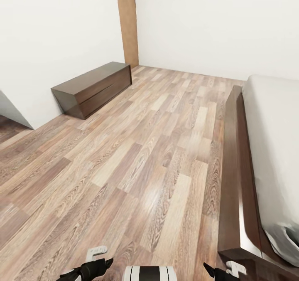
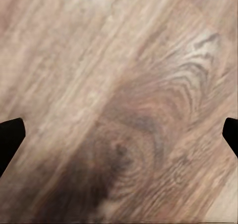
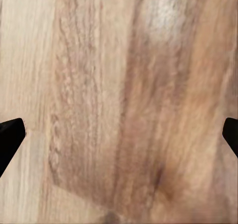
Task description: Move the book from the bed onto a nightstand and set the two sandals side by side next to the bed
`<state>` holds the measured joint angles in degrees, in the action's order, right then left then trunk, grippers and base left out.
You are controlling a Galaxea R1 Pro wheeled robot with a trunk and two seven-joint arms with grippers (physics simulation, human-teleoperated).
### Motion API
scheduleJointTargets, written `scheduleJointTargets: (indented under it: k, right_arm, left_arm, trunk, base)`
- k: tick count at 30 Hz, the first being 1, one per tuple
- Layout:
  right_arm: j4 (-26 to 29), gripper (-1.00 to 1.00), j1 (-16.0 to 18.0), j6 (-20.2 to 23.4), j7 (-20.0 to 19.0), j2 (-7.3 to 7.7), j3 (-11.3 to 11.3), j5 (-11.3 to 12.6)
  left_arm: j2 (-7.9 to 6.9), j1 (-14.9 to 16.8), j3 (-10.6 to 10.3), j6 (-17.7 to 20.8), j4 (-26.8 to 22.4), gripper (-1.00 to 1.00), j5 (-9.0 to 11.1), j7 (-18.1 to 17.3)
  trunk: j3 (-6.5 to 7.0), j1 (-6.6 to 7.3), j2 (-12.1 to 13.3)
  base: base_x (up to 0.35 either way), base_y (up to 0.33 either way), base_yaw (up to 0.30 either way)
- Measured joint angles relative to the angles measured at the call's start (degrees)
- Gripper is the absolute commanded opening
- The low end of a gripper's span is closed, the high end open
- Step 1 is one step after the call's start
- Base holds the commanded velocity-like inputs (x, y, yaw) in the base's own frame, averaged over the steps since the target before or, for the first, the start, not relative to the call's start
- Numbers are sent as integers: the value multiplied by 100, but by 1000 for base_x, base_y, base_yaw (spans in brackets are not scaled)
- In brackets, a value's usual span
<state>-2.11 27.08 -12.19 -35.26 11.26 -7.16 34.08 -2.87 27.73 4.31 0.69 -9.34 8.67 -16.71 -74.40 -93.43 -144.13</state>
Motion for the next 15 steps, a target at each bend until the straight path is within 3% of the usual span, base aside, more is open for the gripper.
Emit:
scheduleJointTargets:
  k: [15]
  right_arm:
    - [-5,100,0,7,-35,5,7,-1]
  left_arm:
    - [-5,0,6,-20,75,100,8,8]
  trunk:
    - [-91,0,0]
  base:
    - [0,0,215]
